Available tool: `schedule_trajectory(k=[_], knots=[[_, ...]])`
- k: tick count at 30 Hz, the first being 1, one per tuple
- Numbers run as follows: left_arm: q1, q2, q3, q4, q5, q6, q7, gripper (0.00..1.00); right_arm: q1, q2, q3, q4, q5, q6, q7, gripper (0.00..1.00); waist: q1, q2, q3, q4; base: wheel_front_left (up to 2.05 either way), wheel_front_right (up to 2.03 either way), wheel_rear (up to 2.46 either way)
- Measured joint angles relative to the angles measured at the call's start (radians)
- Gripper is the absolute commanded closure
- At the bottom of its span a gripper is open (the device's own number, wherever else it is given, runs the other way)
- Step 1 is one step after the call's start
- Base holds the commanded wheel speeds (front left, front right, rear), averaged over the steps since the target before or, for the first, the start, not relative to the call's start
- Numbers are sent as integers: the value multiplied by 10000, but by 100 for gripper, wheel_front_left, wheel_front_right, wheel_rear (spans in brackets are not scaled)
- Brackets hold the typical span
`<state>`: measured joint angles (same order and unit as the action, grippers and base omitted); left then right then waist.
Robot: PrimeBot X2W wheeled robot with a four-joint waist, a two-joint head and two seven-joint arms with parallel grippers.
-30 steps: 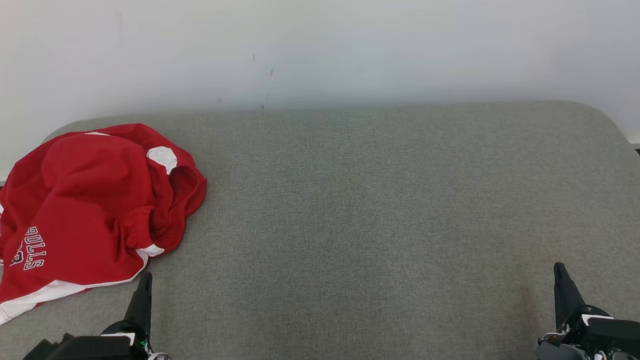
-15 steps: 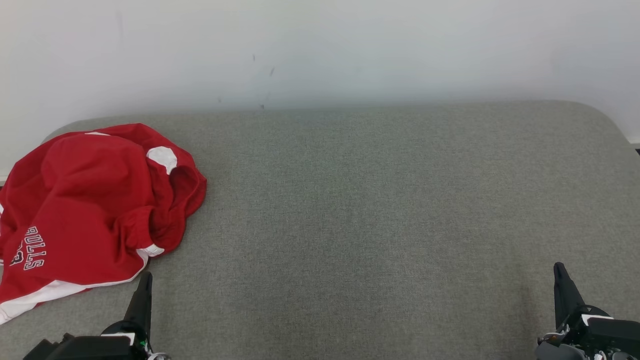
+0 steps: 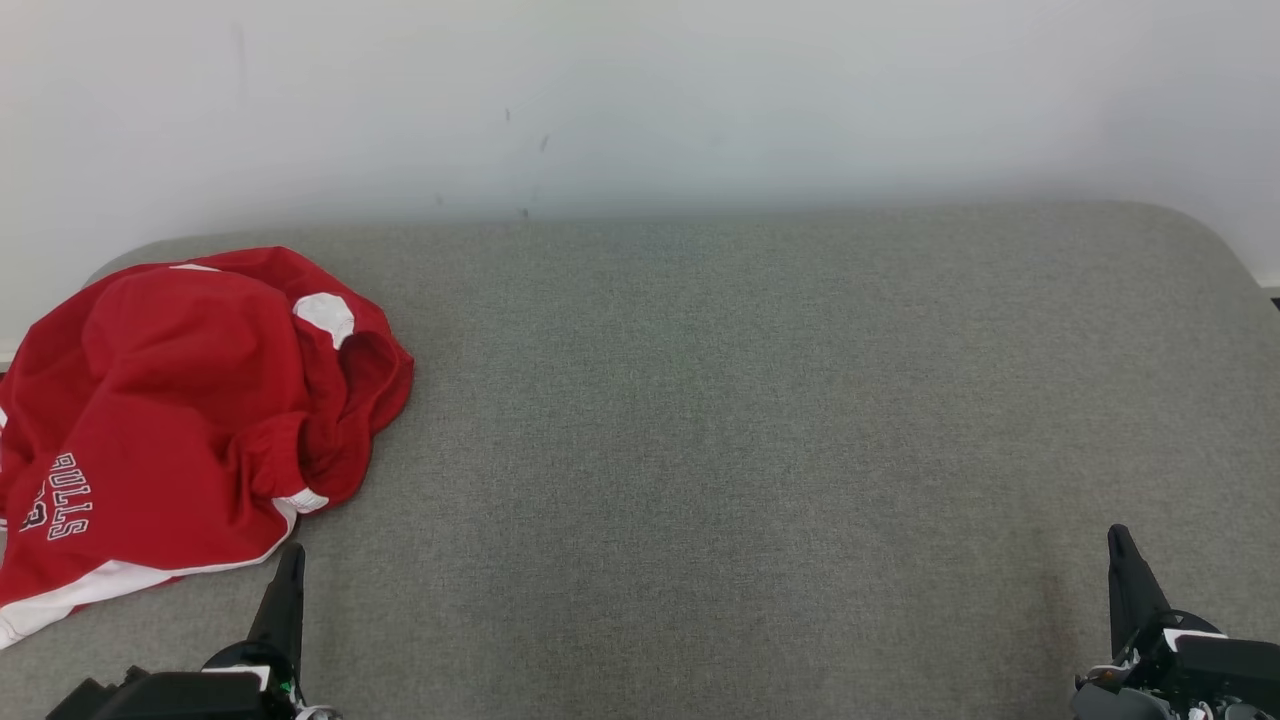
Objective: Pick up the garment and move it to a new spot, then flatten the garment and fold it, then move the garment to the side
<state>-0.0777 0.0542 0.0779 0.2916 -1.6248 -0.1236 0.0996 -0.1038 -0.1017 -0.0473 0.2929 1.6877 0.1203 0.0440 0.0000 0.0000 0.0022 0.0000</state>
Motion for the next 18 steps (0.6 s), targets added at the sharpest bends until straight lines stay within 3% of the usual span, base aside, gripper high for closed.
schedule_trajectory(k=[18], knots=[[0,-2,4,0,10,0,0,100,0,13,-17,0,-2,0,2,100,0,1,0,0,0,0,0]])
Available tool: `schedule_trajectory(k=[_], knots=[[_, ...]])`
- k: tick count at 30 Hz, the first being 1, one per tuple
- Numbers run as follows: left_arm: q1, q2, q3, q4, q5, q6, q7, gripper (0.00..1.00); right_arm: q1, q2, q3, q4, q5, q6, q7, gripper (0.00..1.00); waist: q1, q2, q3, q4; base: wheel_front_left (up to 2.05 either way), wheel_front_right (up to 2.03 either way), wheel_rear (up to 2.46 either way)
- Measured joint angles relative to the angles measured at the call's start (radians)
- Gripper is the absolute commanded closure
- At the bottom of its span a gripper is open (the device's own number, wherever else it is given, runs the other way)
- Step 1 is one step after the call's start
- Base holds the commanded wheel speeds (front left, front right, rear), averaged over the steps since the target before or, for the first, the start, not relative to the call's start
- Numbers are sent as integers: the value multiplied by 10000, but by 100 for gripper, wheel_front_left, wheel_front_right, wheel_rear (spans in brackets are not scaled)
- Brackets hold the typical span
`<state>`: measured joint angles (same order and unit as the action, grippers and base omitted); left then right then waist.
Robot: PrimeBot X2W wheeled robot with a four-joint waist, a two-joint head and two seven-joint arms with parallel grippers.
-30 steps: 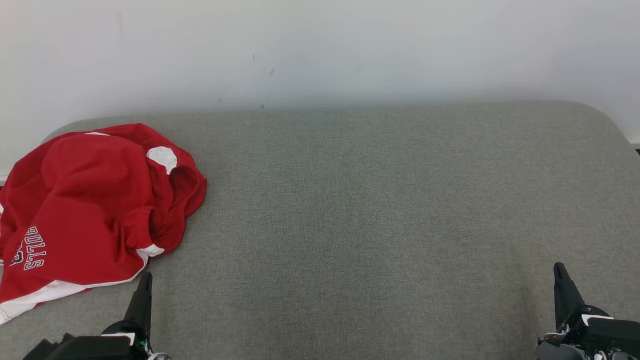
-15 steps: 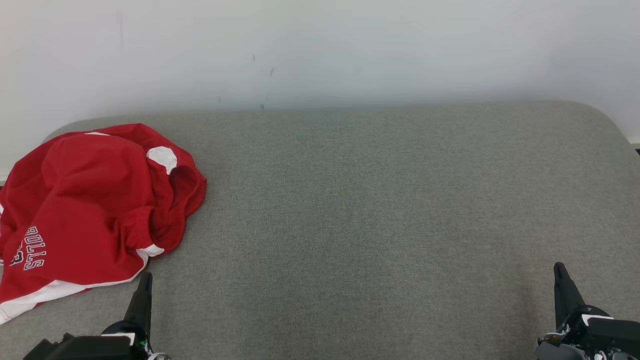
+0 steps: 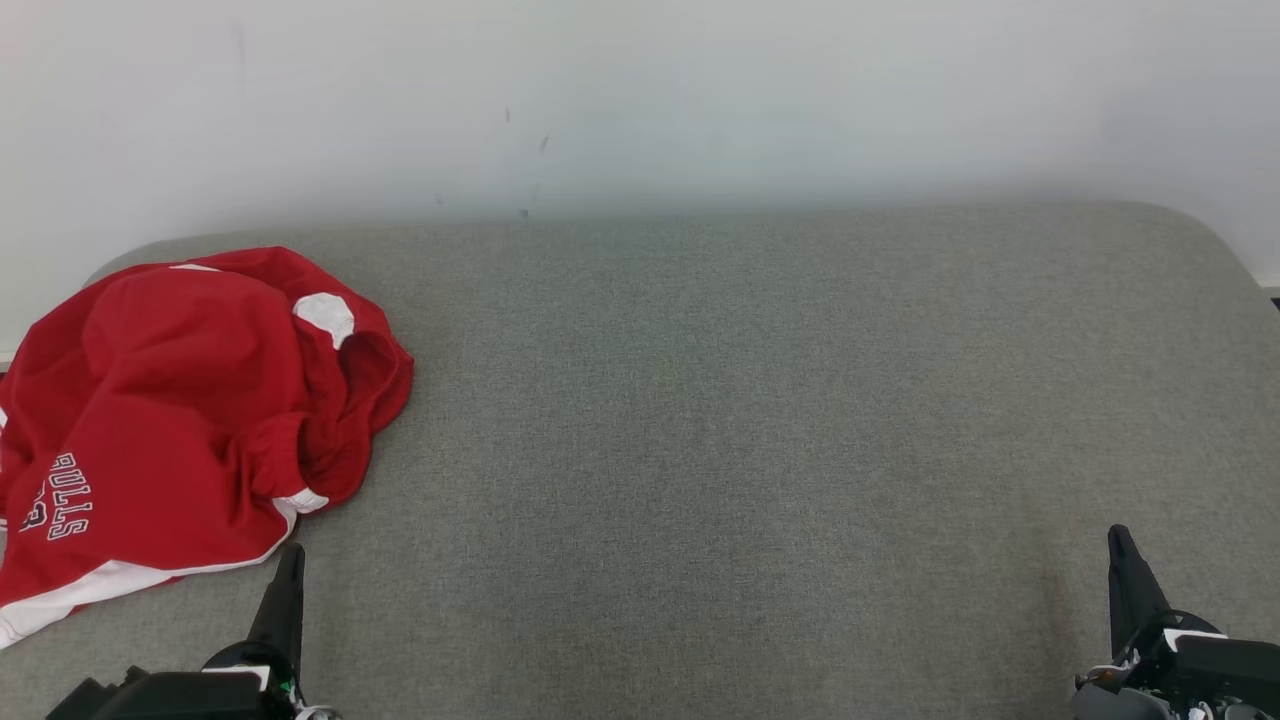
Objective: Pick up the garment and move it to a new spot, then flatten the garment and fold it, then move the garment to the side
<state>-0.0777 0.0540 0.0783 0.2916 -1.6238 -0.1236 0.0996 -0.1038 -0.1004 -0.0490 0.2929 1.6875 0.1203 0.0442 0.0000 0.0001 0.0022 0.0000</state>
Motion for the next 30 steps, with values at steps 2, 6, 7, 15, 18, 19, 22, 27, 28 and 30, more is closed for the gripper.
schedule_trajectory(k=[2,6,7,15,18,19,22,27,28,30], knots=[[0,0,0,0,0,0,0,100,0,2,-2,0,0,0,0,100,0,-1,0,0,0,0,0],[0,0,0,0,0,0,0,100,0,4,-6,0,0,0,2,100,0,0,0,0,0,0,0],[0,0,2,0,0,0,0,100,0,4,-6,0,0,0,2,100,0,0,0,0,0,0,0],[0,0,4,0,0,0,0,100,0,8,-13,0,-2,0,4,100,0,0,0,0,0,0,0],[0,0,4,0,0,0,0,100,0,8,-15,0,-2,0,35,100,0,0,0,0,0,0,0],[0,0,4,0,0,0,0,100,0,10,-17,0,-2,0,67,100,0,-1,0,0,0,0,0],[0,-2,6,0,0,0,0,100,0,12,-17,0,-2,0,73,100,0,0,0,0,0,0,0],[130,-23,-2,222,-2,12,-2,0,81,84,4,207,15,-15,73,0,0,0,-1,-1,0,0,0],[235,-36,-4,284,-2,15,-2,0,164,128,15,290,15,-17,73,0,0,0,0,-1,0,0,0],[320,-71,-6,318,-2,15,-2,0,278,180,46,332,13,-31,69,0,0,0,-1,-1,0,0,0]])
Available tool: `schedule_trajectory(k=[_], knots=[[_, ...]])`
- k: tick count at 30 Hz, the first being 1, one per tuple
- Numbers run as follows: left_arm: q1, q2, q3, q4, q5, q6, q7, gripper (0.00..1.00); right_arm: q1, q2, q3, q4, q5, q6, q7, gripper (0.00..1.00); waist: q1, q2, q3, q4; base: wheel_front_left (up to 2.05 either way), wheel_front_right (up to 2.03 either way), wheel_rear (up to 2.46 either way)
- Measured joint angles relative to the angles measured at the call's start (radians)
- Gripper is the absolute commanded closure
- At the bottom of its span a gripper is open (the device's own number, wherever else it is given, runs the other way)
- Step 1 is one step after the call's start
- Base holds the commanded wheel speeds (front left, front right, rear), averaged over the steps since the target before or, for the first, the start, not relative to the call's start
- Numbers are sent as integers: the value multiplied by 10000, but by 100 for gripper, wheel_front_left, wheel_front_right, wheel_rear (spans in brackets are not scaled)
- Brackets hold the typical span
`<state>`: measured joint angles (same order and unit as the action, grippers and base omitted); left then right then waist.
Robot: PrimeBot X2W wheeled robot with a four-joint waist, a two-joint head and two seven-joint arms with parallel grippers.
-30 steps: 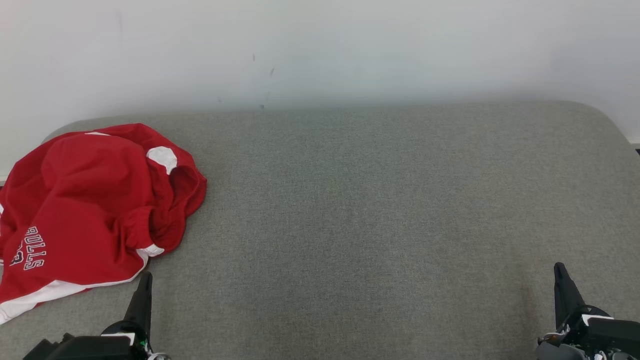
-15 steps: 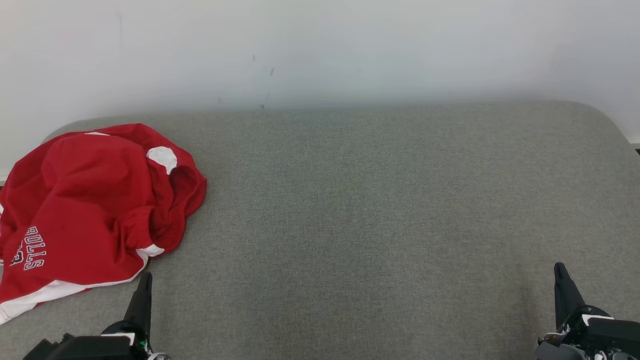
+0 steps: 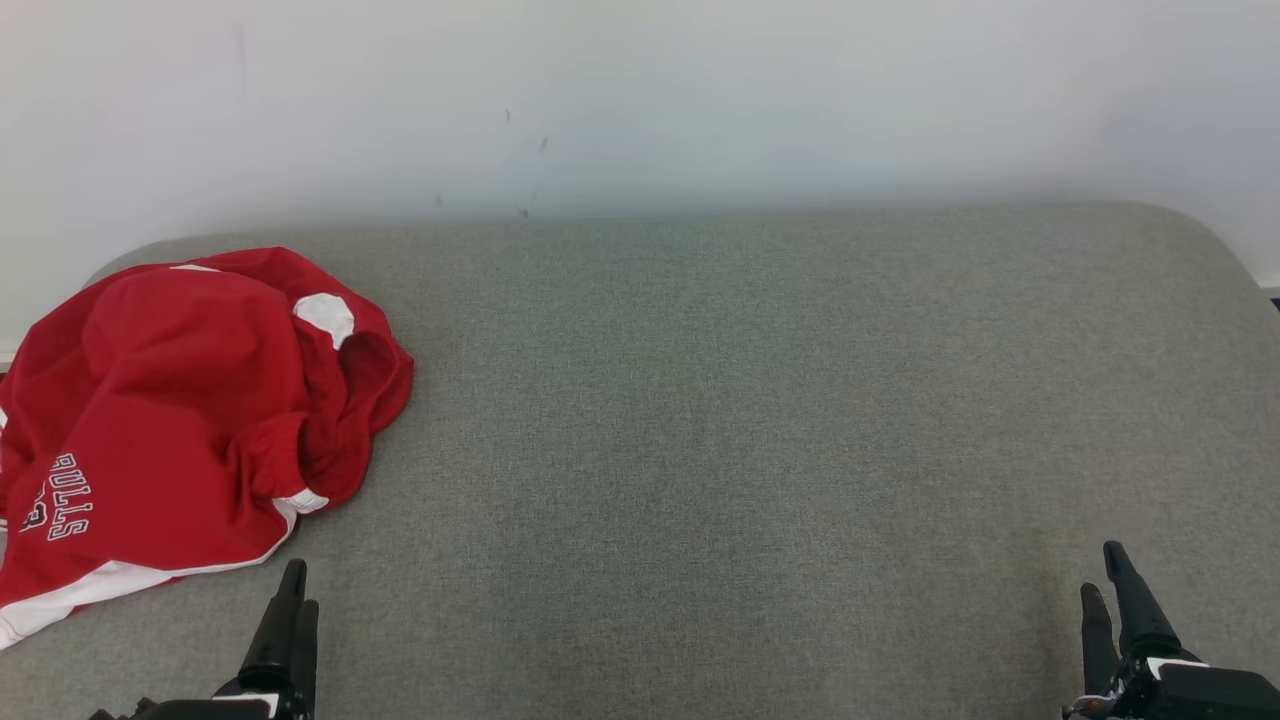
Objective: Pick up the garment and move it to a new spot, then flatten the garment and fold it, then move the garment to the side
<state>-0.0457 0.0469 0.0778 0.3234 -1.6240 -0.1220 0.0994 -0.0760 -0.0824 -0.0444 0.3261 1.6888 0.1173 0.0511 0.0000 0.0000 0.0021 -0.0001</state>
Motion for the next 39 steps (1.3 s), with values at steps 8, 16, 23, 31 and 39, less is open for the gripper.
schedule_trajectory(k=[8,16,23,31,39], knots=[[-10,-2,-50,-192,0,0,-44,0,6,6,109,-238,-102,0,-186,0,0,0,-7,-3,0,0,0],[-33,-4,-153,-522,115,0,-215,0,5,13,274,-545,-464,0,-414,0,0,0,-12,-13,0,0,0],[-48,67,-278,-819,656,-2,-481,0,-2,-29,522,-874,-1160,0,-669,0,0,0,-11,-27,0,0,0],[-65,384,-554,-1064,1758,-2,-909,0,-22,-305,895,-1185,-2389,2,-943,0,0,0,-8,-25,0,0,0],[-78,665,-851,-1212,3074,27,-1308,0,-140,-558,1231,-1327,-3768,-31,-1198,0,0,0,-4,-20,0,0,0]])
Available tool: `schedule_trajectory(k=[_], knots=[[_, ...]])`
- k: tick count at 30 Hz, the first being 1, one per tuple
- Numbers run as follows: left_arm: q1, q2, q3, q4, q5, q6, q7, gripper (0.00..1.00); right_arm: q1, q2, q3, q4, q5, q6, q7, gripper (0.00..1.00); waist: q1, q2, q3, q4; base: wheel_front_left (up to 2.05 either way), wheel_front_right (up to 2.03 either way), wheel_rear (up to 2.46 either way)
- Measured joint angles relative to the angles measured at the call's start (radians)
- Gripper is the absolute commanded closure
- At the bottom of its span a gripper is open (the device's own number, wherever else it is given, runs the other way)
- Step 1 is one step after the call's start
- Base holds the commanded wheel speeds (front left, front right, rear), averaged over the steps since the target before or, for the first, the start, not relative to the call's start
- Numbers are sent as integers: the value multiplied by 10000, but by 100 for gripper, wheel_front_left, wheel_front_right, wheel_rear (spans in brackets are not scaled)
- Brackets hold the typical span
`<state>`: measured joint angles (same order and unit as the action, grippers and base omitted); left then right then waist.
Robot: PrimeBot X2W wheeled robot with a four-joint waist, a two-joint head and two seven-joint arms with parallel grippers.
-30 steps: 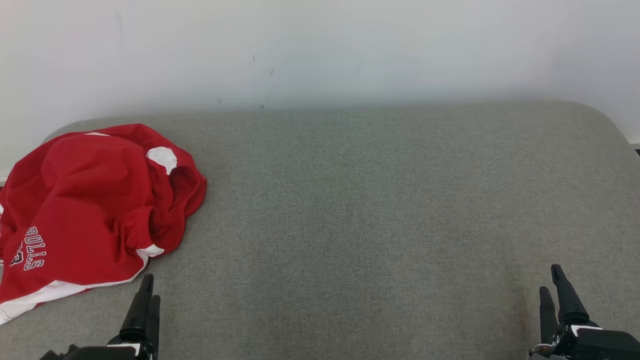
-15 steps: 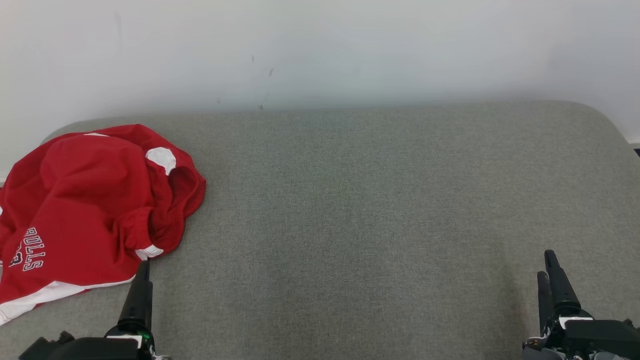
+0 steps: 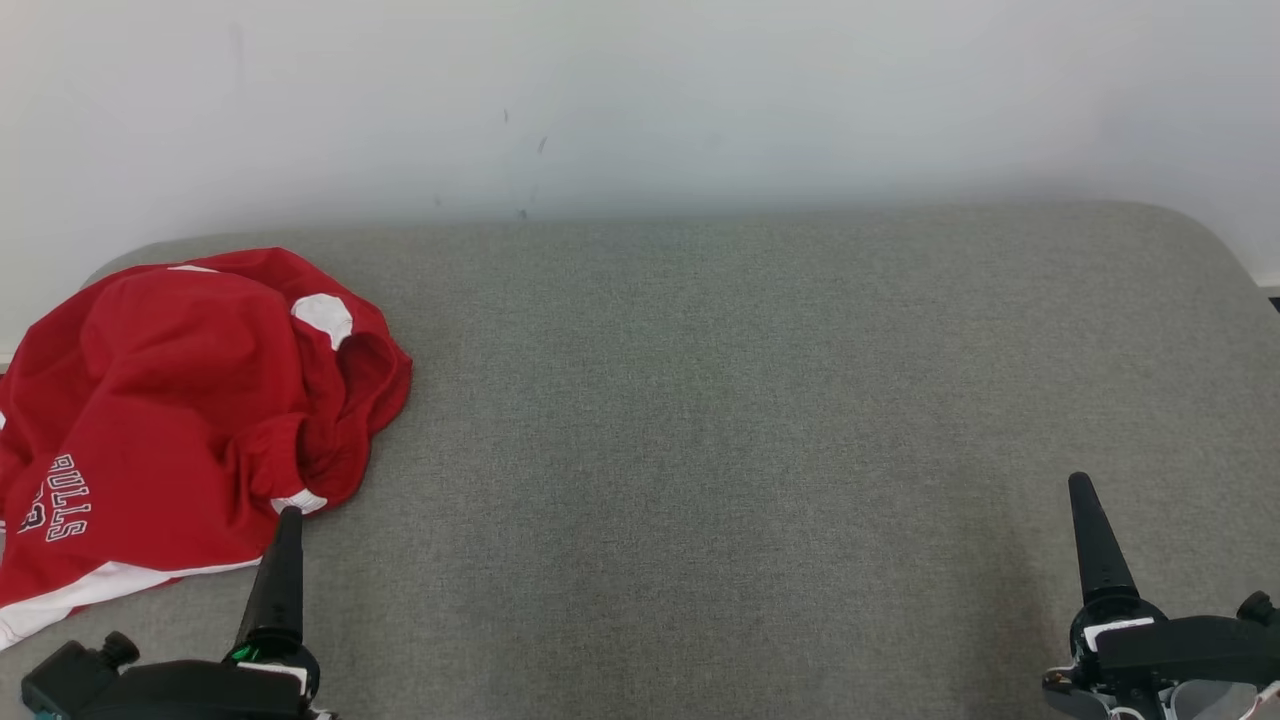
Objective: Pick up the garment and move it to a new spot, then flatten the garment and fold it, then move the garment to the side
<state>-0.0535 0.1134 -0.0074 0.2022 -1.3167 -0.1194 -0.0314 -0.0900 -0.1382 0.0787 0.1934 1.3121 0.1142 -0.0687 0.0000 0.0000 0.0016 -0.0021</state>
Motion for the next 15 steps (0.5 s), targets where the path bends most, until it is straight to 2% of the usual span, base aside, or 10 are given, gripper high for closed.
schedule_trajectory(k=[15], knots=[[-19,587,-529,-201,2871,543,-604,0,-50,-550,769,-330,-2901,-387,-476,0,0,0,8,-31,0,0,0]])
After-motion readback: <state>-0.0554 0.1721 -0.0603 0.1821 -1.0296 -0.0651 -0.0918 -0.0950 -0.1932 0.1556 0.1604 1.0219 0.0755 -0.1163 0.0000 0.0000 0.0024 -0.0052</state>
